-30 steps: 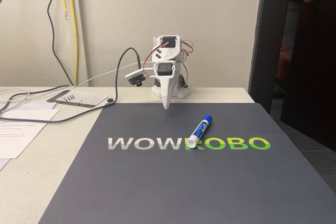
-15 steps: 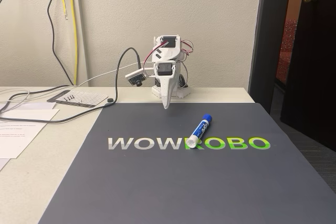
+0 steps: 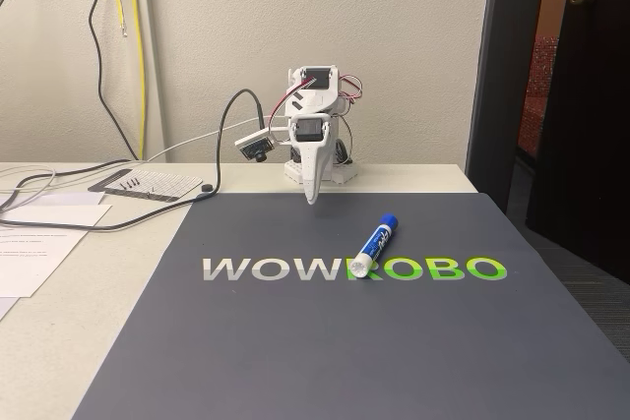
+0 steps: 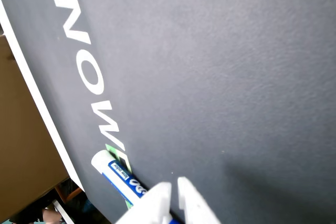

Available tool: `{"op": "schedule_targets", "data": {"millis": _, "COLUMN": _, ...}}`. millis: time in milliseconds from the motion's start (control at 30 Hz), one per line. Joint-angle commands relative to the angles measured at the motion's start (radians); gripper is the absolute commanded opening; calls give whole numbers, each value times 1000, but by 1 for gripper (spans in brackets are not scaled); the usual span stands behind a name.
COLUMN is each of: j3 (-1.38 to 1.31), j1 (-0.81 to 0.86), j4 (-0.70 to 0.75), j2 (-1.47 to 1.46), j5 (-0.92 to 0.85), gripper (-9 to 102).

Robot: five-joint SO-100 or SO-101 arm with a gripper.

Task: Pick up the blue marker.

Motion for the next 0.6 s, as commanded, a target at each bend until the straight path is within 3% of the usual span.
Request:
{"op": "schedule_targets", "data": {"millis": 0, "j3": 0, "j1": -11, "j4": -6, "j2": 61, "j5": -3, "gripper": 0}}
{"op": "schedule_targets", "data": {"millis": 233, "j3": -3, "j1": -38, "j4": -14, "j2": 61, "j5": -29, "gripper": 0}}
{"op": "schedule_targets", "data": {"millis": 567, "j3": -130, "j1": -72, "j4": -17, "j2": 23, "j5": -278, "gripper": 0}}
